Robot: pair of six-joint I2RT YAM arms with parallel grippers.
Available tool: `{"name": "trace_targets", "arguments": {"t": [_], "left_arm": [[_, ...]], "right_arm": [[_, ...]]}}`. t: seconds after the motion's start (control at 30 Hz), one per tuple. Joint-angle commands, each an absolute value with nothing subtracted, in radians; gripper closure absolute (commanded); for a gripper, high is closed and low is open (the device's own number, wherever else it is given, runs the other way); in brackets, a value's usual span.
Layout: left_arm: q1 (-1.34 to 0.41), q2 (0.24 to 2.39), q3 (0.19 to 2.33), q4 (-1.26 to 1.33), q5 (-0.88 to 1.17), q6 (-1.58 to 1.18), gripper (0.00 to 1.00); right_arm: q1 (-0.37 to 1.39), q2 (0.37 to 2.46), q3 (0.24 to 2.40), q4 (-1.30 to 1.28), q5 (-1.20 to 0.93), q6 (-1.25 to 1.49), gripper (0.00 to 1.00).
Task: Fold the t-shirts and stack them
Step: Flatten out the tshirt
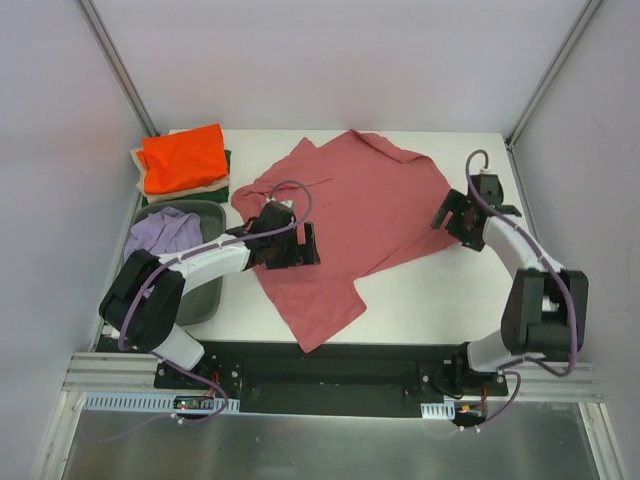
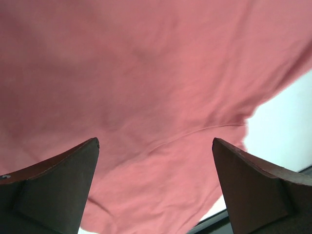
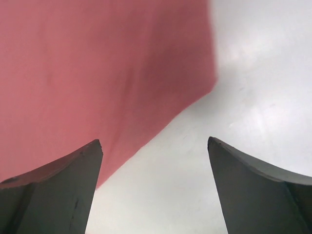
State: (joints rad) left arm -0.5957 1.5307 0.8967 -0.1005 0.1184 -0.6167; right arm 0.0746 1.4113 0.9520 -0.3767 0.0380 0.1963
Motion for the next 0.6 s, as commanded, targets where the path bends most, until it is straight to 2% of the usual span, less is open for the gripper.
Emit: {"name": "trace_targets", "arguments": {"t": [0.0,0.13,0.2,0.27,0.33,0.57], "left_arm": [[-0.583,1.483,0.792,-0.057,0.078,-0.676,0.01],[-0.574,1.508,0.769,-0.057,0.035,-0.676,0.01],[-0.552,1.535,0.779,-0.058,0.028,-0.675,0.01],[-0.516,1.574,0.805,-0.061,0.049,-0.664,0.01],[-0.479,1.621,0.856,-0.083,0.069,-0.643,0.01],[-0.443,1.788,1.086,-0.138,0.063,-0.558,0.01]], "right_arm": [[-0.052,1.616,1.104,-0.446,0.098,0.169,0.12],[-0.077,1.787,1.218,-0.443,0.092,0.152,0.19],[-0.083,1.853,1.265,-0.474,0.106,0.143,0.30],[-0.089,1.885,1.281,-0.483,0.124,0.147,0.56],[-0.097,1.882,1.276,-0.511,0.139,0.158,0.71],[-0.098,1.654,1.040,-0.558,0.271,0.205,0.88]]}}
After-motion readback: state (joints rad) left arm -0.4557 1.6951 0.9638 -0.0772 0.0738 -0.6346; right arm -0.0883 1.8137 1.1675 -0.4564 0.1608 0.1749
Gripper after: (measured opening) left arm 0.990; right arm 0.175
